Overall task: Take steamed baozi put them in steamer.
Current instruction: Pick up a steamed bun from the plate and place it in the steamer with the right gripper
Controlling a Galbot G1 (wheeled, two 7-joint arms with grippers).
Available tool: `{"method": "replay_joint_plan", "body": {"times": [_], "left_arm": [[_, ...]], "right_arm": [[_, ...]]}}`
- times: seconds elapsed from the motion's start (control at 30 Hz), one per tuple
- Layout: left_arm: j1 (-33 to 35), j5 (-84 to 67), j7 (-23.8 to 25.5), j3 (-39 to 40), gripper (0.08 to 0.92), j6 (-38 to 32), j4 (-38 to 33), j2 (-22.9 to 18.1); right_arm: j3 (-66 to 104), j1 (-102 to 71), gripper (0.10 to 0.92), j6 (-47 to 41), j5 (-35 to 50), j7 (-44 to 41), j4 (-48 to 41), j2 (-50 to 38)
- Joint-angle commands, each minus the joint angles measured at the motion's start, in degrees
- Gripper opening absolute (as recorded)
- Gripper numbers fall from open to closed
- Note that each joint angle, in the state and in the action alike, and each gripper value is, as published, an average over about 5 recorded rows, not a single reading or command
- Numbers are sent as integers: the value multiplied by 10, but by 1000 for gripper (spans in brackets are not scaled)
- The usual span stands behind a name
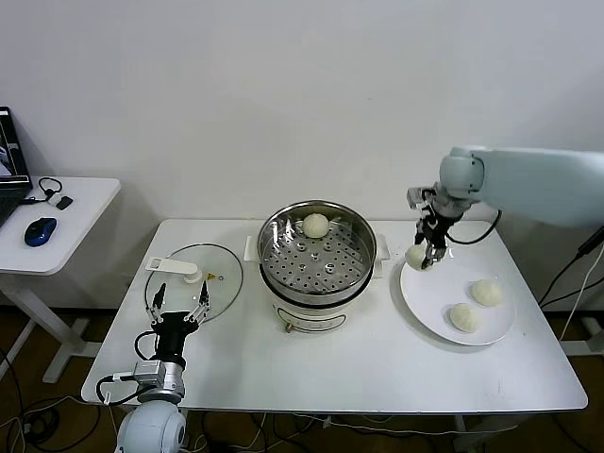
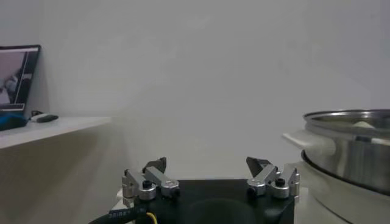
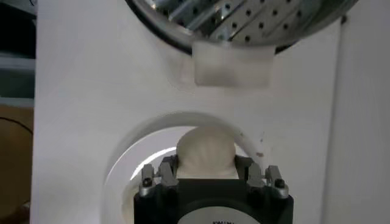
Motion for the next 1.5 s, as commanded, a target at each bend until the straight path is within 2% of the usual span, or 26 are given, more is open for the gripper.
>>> {"method": "replay_joint_plan", "body": {"times": [0.03,0.3,0.7,1.5], "left_arm": [[1,-1,0,2,823,0,-13,2],[9,1,1,1,823,4,-27,-5],[13,2,4,-4,823,8,-32,-8],[2,-4,4,-9,823,7,-17,-8]], "right_arm": [[-33,165,626,-13,115,-8,66,83],[45,99,628,-41,150,18,31,153],[112,-48,628,-60,141,44,-56,237],[125,-175,628,-56,90,38,-192,294]]}}
